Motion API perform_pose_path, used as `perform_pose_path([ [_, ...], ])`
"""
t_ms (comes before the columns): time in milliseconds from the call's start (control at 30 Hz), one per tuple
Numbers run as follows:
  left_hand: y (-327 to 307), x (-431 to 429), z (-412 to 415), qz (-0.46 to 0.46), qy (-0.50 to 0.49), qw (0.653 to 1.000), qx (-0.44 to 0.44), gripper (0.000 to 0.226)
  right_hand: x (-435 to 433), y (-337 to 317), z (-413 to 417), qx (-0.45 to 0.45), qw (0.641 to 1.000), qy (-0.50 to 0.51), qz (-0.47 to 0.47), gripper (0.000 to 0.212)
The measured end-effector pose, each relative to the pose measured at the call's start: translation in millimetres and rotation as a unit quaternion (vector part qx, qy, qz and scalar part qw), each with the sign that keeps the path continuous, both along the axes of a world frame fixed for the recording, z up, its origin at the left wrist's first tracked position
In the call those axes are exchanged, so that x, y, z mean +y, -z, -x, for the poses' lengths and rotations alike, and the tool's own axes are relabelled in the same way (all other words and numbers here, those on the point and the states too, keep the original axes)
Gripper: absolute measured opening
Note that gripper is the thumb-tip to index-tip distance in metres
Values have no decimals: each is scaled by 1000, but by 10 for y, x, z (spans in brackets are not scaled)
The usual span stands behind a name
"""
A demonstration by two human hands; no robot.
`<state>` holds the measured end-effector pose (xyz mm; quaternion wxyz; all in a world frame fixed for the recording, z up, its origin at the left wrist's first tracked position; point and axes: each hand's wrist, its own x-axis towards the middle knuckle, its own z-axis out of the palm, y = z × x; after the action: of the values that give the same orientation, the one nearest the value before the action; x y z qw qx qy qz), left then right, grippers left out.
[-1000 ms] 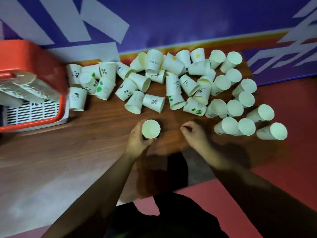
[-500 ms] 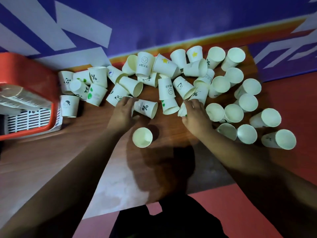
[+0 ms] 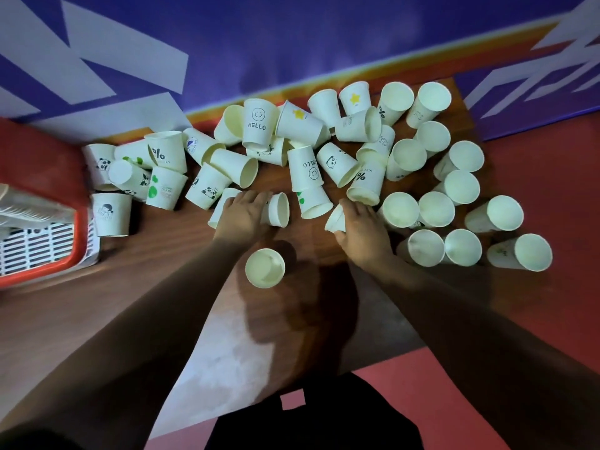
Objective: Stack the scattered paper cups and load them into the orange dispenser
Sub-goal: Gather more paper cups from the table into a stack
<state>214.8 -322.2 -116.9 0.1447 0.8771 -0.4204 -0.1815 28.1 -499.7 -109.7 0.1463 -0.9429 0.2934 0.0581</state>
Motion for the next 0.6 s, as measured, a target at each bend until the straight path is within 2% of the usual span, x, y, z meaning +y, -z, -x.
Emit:
perform_pose_path([
  [133,-165,88,29,107,-86,987,82,73,115,-149,122,-87,989,88,-82,70],
  [200,-272,188,48,147,-127,972,134,76,198,-272,170,-141,966,149,-158,70],
  [333,-429,487,145,269,-225,894,279,84,412,-443,172,-199,900,224,-316,67],
  [400,-468,655,218,310,-270,857,310,86,584,-523,122,-200,887,221,-353,65],
  [500,-550,895,337,345,-335,808,341,77,928,-587,46,-214,875,185,-392,67],
  [600,-587,1104,408,361,-345,798,336,65,1186,-504,-19,-226,879,146,-394,70],
])
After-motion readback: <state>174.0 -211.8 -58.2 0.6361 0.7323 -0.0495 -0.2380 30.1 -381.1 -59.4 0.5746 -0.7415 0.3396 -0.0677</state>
